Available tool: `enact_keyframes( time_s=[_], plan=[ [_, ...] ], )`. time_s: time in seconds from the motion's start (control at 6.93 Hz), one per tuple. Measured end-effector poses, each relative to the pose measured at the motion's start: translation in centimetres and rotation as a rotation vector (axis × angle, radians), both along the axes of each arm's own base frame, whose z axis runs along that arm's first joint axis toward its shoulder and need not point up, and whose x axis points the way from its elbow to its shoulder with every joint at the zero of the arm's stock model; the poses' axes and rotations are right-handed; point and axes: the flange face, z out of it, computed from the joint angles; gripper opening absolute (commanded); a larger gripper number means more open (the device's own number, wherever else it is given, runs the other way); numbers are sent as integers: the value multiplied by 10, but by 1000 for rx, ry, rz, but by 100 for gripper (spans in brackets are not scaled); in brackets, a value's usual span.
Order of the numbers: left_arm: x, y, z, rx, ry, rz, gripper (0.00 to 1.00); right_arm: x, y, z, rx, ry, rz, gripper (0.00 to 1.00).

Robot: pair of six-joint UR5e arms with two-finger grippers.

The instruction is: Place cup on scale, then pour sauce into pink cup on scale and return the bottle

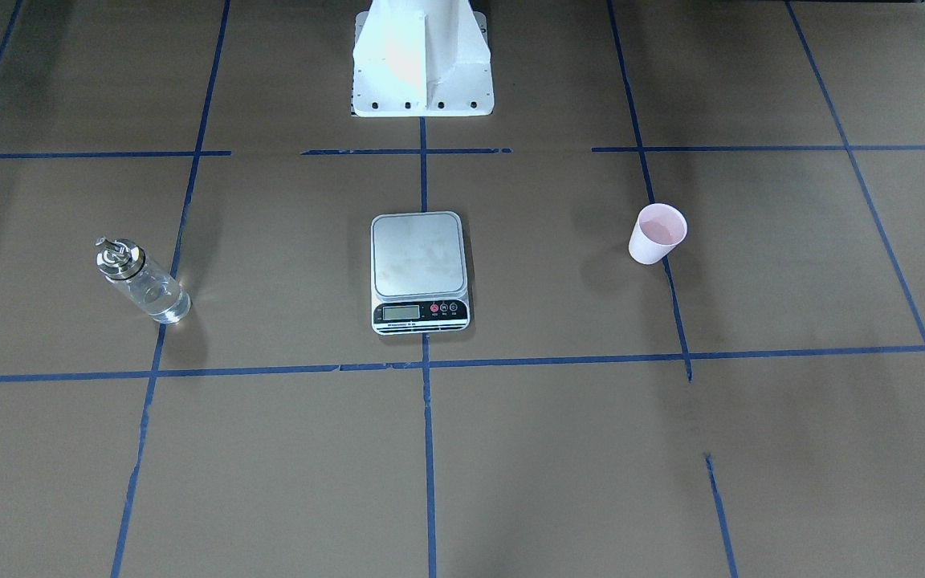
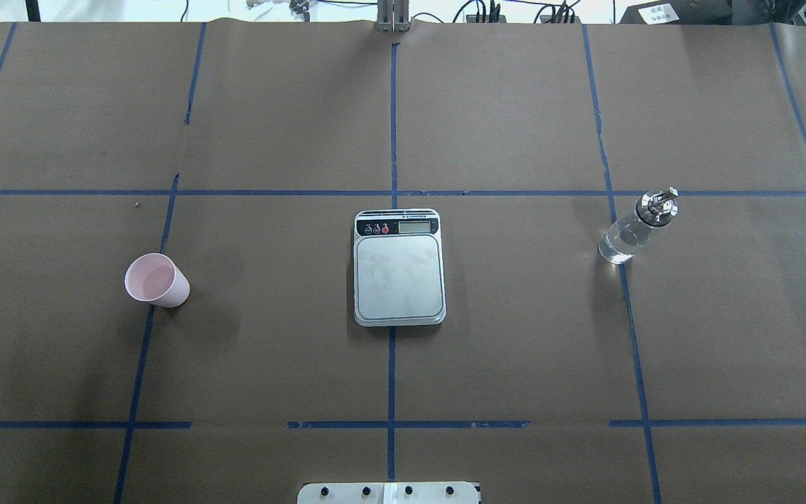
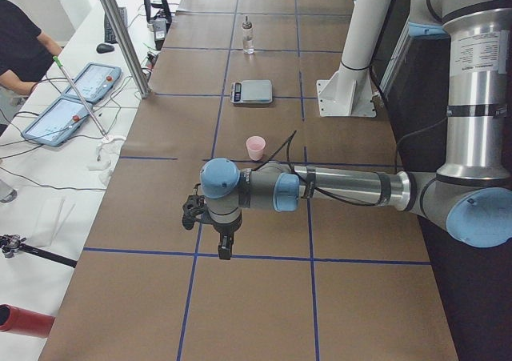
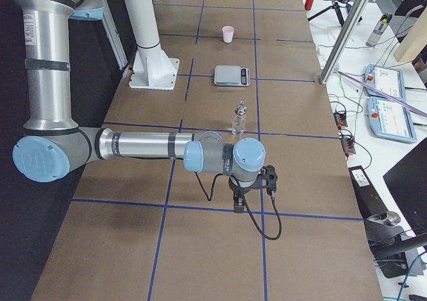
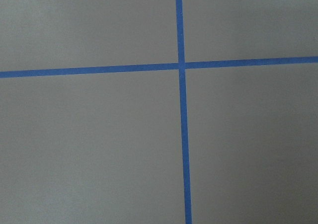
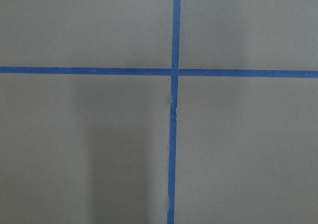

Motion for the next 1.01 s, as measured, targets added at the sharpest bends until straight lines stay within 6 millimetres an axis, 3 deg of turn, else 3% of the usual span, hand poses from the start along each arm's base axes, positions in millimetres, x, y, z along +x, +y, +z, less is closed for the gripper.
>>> enact_keyframes(
  time_s=[0.29, 0.58, 0.87, 1.01],
  plan=[
    [0, 0, -3, 8, 0, 1, 100, 0, 0, -1, 6, -1, -4, 100],
    [1, -13, -23, 51, 12, 0, 100, 0, 1, 0, 5, -2, -4, 100],
    [3, -29, -80, 140, 17, -14, 100, 0, 1, -2, 7, -3, -2, 100],
    [14, -26, -122, 162, 26, -40, 100, 0, 2, -4, 10, -4, -1, 100]
  ],
)
